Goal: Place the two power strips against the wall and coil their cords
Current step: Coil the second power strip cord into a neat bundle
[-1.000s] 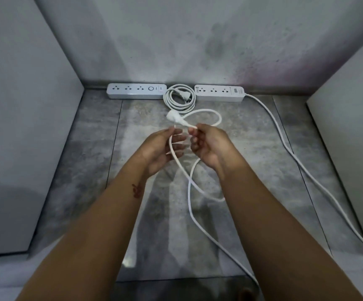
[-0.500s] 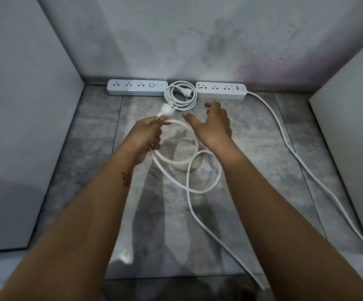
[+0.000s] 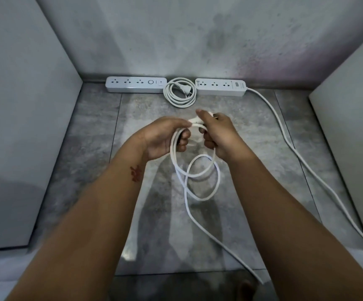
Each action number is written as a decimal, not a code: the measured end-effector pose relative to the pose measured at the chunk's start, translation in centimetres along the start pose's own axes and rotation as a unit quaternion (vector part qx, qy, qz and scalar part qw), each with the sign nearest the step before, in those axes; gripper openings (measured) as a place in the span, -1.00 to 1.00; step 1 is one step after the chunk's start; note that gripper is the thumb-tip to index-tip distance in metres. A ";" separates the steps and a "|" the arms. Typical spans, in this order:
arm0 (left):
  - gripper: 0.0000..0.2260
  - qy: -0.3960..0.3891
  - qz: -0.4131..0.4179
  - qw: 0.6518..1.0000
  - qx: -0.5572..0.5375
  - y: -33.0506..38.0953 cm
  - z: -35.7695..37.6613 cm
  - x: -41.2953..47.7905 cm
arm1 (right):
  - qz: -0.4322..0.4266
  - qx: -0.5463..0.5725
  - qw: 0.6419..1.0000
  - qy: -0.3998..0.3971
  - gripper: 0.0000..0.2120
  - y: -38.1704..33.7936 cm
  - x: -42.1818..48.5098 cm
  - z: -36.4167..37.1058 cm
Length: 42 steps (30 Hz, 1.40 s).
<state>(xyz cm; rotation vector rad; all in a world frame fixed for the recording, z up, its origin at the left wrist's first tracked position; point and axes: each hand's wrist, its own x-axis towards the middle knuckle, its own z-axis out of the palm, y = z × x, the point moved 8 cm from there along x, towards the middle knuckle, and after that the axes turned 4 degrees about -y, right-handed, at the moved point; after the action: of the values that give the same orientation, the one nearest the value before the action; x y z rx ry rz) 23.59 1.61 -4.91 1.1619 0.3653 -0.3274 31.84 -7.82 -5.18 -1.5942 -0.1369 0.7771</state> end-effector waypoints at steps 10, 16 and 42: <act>-0.76 0.121 0.025 0.992 0.033 -0.7 -3.1 -0.2 | 0.058 -0.023 0.996 0.059 -0.88 1.4 -0.4 -1.7; -0.75 0.085 0.024 0.993 0.074 0.1 -2.6 -0.4 | -0.021 -0.302 0.947 -0.104 -0.59 -0.9 -1.0 0.7; -0.72 0.190 0.083 0.978 -0.031 1.2 -3.3 -0.3 | 0.049 -0.115 0.992 -0.007 -0.69 -0.2 -0.1 -0.5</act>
<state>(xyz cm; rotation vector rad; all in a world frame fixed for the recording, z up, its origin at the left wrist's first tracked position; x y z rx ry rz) 23.48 5.18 -4.93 1.1836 0.6040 0.0567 32.12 -8.20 -4.97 -1.8251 -0.1636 0.8726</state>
